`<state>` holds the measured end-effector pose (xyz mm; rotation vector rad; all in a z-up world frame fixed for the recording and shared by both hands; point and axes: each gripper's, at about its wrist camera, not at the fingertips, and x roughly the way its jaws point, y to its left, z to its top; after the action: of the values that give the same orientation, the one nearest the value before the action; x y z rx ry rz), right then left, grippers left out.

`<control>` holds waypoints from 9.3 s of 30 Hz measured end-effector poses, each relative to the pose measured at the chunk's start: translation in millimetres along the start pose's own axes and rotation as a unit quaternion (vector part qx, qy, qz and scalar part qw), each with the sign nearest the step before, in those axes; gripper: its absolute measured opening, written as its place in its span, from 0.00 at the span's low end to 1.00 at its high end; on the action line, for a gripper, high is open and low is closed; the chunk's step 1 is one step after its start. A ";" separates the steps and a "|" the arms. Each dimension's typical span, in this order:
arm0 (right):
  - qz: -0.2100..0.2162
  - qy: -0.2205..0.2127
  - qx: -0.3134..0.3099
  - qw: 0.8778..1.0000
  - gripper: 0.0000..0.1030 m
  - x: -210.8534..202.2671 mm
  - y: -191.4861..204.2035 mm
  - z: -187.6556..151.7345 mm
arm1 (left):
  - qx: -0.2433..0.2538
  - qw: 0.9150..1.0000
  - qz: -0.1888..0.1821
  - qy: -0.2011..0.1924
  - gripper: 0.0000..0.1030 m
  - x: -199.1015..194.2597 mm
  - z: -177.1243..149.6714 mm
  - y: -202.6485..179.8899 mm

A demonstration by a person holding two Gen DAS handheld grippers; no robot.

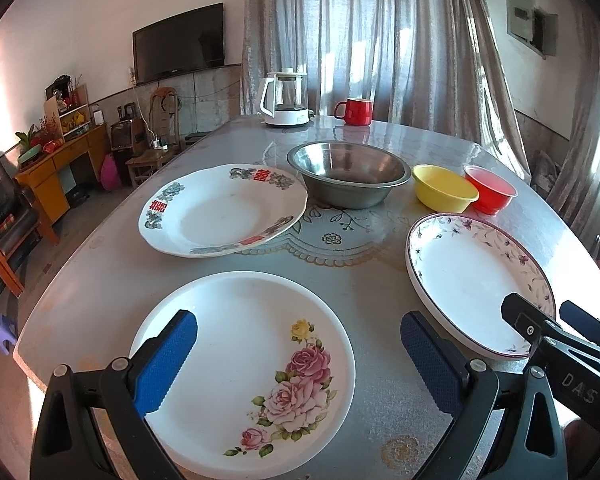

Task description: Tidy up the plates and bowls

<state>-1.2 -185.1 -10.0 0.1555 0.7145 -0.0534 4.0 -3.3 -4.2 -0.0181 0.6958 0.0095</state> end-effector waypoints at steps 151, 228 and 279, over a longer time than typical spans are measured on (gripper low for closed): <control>0.259 0.123 -0.097 0.953 0.47 104.1 139.8 81.1 | -0.177 0.980 -0.005 0.095 0.53 61.7 44.6 206.3; 0.289 0.114 -0.111 0.944 0.32 102.1 142.9 77.3 | -0.052 0.994 -0.097 -0.012 0.34 24.4 66.0 145.7; 0.127 0.104 -0.018 0.986 0.32 58.6 -33.0 41.6 | 0.009 0.978 -0.176 0.112 0.38 45.9 26.7 2.9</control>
<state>66.7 -224.1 -21.6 0.2191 0.8985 0.2210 56.3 0.3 -13.1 -0.1257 0.9109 -0.3430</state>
